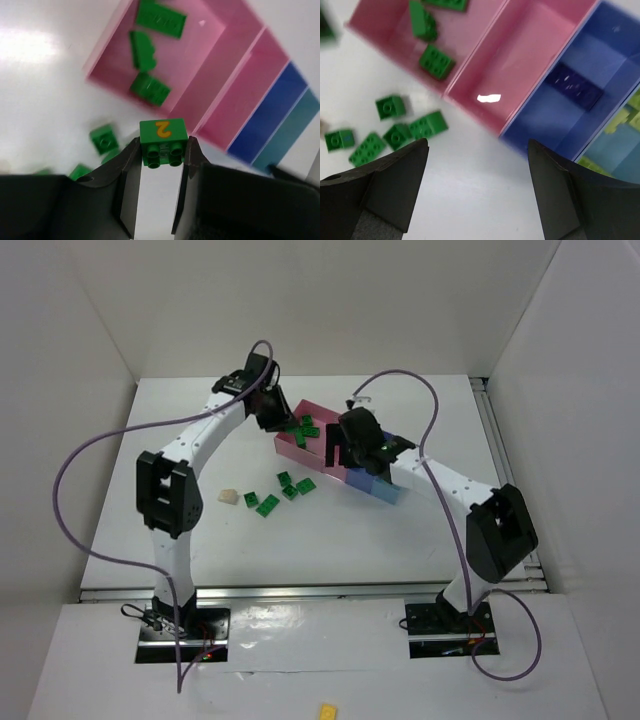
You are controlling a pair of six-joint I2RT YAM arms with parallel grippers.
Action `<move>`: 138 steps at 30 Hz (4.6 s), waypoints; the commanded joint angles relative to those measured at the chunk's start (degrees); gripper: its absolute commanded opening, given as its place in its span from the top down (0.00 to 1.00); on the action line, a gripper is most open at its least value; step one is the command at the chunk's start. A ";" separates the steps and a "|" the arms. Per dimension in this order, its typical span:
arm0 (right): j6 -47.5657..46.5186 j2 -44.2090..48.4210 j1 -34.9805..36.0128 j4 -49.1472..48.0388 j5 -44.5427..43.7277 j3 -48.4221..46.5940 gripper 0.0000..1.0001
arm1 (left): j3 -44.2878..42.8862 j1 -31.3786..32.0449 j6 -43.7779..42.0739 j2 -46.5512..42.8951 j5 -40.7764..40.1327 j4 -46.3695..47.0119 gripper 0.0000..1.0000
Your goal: Sort the legos into containers by color
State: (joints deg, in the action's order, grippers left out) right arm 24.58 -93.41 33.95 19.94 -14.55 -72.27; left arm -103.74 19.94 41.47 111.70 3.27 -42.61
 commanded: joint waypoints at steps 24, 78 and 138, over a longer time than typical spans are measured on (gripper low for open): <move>-5.68 -17.85 23.26 -5.09 13.39 -9.27 0.14 | 7.84 -5.61 -5.79 -16.40 -10.83 -8.01 0.16; -2.42 -18.82 12.28 -2.54 -11.21 -19.04 0.73 | 40.55 -6.59 4.05 -20.48 -4.06 2.61 0.13; -6.65 -18.81 17.72 -13.45 11.91 -4.27 0.19 | -9.03 -0.34 -4.30 -5.26 -4.85 -7.57 0.13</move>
State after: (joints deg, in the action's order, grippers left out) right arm 19.09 -110.08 51.24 9.82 -3.68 -71.96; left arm -114.08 19.33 38.65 109.69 0.62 -49.63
